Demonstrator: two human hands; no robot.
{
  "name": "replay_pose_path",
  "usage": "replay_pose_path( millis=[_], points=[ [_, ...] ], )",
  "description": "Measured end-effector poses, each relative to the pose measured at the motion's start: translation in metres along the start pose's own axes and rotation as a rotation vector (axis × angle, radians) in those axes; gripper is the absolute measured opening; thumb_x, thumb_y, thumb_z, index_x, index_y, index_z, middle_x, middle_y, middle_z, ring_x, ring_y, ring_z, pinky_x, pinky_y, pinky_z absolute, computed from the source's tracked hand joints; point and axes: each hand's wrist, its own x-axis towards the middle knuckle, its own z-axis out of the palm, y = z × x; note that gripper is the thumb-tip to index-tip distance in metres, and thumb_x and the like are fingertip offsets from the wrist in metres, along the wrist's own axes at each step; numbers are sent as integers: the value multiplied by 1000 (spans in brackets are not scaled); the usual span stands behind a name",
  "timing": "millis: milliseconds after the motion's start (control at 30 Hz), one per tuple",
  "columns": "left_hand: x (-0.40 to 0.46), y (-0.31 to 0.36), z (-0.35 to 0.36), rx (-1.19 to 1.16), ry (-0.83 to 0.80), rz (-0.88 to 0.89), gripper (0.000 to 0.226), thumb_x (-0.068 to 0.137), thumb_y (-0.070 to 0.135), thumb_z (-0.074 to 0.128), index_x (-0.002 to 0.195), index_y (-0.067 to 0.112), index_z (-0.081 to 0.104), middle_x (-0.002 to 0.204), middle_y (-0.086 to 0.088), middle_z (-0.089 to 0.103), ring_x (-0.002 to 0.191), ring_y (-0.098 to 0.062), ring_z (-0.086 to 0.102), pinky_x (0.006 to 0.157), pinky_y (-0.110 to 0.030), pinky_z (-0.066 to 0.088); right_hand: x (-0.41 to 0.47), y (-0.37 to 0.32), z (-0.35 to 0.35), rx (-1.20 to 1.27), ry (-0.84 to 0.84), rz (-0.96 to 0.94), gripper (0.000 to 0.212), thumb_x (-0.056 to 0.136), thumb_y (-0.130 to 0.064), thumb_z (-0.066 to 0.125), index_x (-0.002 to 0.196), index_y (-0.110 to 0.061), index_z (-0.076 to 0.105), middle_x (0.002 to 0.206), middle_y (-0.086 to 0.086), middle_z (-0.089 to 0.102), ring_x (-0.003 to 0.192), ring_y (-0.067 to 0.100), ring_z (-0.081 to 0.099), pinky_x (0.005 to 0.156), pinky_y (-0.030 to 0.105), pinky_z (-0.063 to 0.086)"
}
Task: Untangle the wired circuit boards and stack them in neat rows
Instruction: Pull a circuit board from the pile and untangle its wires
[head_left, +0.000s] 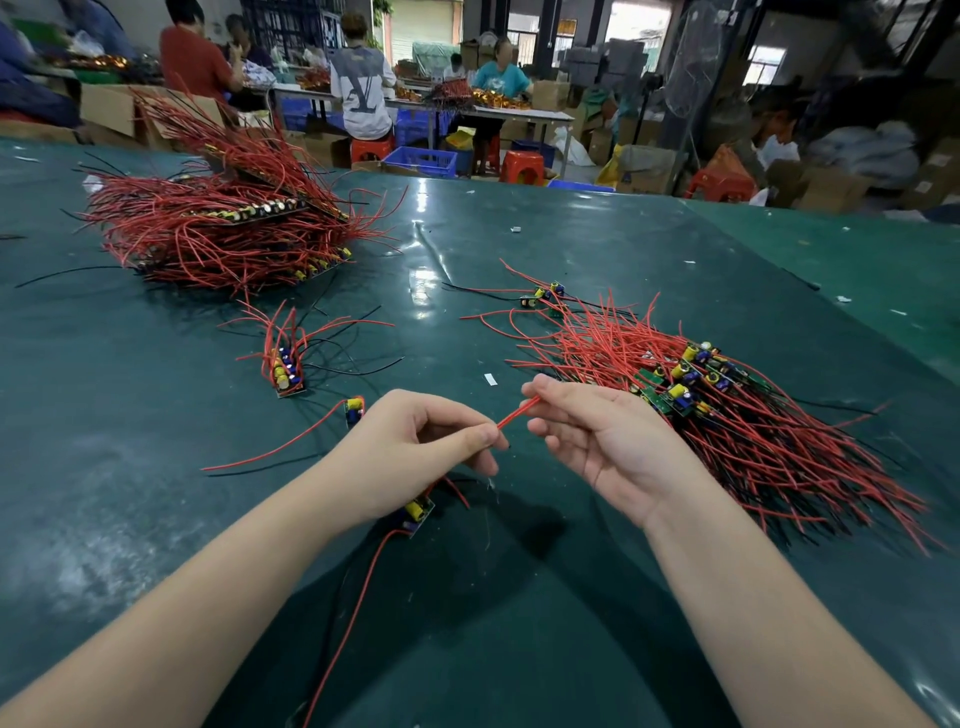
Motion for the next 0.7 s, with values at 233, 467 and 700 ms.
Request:
replay_pose_path(
  millis=[233, 467, 700],
  points=[
    [-1, 3, -4, -225, -56, -54, 16, 86, 21, 63, 83, 15, 78, 78, -6, 75, 75, -7, 69, 70, -15, 51, 2, -11, -7, 204, 114, 62, 12, 59, -27, 77, 65, -17, 79, 67, -3, 73, 50, 3, 64, 42, 11, 47],
    [-6, 6, -2, -240, -134, -18, 22, 81, 27, 64, 89, 12, 78, 75, -6, 74, 73, -8, 68, 70, -13, 49, 2, -4, -7, -29, 165, -54, 17, 83, -14, 72, 67, -11, 77, 69, 4, 73, 52, 6, 66, 46, 14, 49],
    [-6, 8, -1, -238, -228, -73, 16, 79, 28, 67, 79, 16, 79, 82, -9, 75, 82, -17, 71, 73, -18, 52, 3, -6, -11, -36, 223, -165, 8, 82, -13, 73, 75, -9, 74, 66, 4, 72, 53, 8, 66, 48, 14, 50]
  ],
)
